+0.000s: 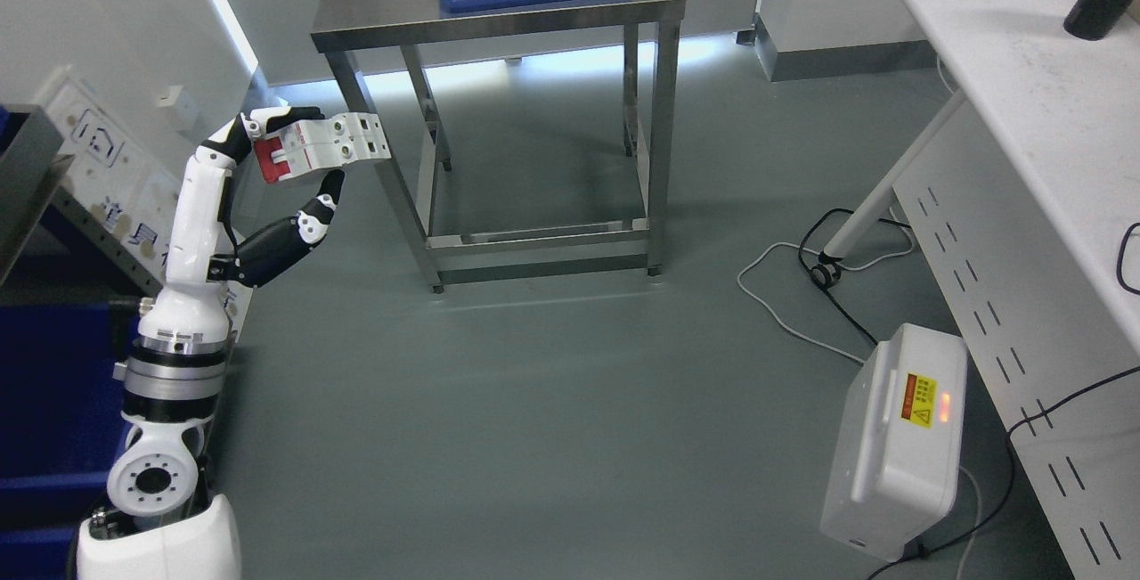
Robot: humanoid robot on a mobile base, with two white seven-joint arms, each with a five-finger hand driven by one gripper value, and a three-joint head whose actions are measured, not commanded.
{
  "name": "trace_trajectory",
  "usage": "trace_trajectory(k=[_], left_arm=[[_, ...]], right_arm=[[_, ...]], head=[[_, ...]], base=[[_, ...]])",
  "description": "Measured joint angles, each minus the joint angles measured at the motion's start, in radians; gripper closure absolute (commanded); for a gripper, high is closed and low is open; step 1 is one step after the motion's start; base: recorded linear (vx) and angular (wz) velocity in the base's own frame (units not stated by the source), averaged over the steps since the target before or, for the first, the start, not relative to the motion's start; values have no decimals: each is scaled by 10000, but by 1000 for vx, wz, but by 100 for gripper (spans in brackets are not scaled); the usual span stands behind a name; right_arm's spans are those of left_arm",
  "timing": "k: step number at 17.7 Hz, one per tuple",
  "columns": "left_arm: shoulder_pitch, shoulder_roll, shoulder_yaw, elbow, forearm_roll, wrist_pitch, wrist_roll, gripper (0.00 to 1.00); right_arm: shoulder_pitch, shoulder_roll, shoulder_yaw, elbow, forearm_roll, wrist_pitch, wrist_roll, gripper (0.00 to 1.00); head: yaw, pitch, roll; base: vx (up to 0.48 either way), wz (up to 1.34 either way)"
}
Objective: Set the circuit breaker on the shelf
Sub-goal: 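Hold the breaker raised in the left hand while turning toward the bin shelf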
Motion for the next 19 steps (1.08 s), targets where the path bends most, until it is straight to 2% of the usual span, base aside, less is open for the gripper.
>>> trace_trajectory(k=[8, 14, 19], left_arm=[[-1848, 471, 92, 64, -24, 1254, -1636, 89], [-2862, 1184, 99, 149, -58, 2028, -2102, 89], [-3625, 2070, -66, 229, -157, 3394, -3081, 89]], right_arm=[[3, 0, 0, 0, 0, 2, 0, 0], [-2, 0, 0, 0, 0, 3, 0, 0], [-3, 0, 0, 0, 0, 3, 0, 0]], head=[[0, 0, 0], [0, 0, 0], [0, -3, 0]], base=[[-295, 447], [-140, 1000], [-25, 1145]])
